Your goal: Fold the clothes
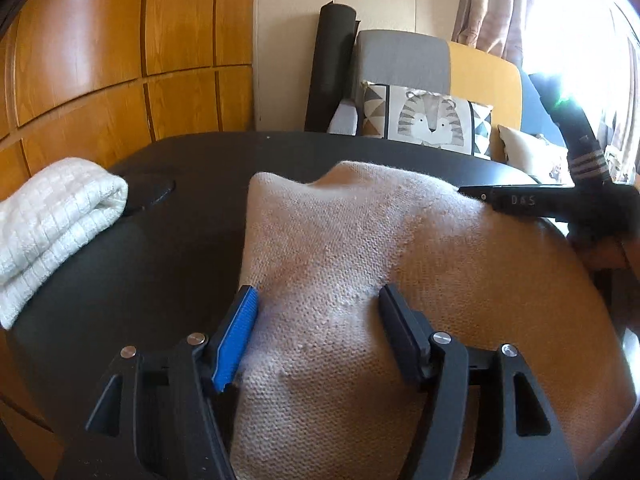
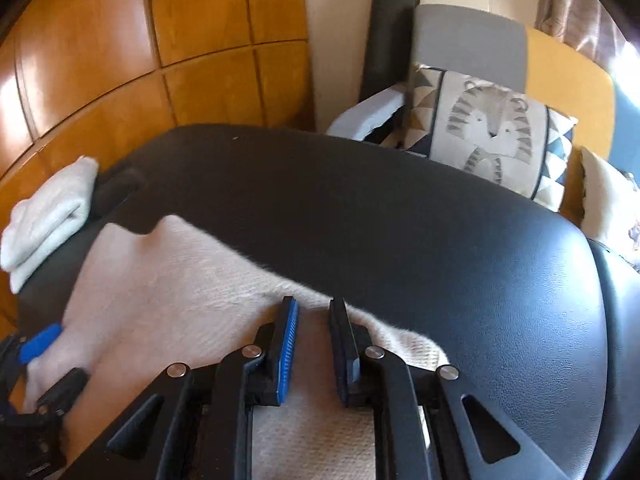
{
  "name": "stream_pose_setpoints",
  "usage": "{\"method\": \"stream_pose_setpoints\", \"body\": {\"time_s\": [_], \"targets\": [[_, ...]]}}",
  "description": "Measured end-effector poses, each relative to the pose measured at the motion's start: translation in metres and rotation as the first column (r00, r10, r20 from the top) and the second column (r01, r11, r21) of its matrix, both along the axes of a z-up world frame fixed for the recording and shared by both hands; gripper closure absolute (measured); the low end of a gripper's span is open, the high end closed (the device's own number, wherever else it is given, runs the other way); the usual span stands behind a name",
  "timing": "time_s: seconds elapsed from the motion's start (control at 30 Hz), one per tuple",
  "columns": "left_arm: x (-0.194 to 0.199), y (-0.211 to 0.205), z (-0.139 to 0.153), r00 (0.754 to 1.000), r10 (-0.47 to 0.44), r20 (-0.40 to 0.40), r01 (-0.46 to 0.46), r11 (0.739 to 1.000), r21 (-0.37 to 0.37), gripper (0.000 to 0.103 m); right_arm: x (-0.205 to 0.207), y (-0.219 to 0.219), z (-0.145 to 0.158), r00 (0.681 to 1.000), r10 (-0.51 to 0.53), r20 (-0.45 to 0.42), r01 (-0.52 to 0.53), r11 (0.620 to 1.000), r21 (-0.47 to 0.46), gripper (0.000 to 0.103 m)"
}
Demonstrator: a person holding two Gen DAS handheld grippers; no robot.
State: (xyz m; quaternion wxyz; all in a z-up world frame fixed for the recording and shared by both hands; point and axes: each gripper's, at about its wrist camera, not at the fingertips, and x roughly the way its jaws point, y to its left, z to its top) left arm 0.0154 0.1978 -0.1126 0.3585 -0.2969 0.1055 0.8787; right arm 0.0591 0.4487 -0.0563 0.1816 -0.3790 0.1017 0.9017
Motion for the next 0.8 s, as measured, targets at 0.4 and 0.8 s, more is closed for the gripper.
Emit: {"method": "stream_pose_setpoints", "body": {"time_s": [0.4,0.8], "targets": [[0.0,-0.041,-0.018,0.991,0.048,0.124,-0.067,0.986,0.15,0.019,0.028,-0.024,0.039,0.994,0.027,-0.109,-0.028,1.0,-0.008,0.084],[0.012,-0.065,-0.021,0.988,0.064,0.141,-0.09,0.978,0.188,0.015,0.07,-0.112,0.015,0.98,0.181,-0.082,-0.163,0.968,0.189,0.076]]}}
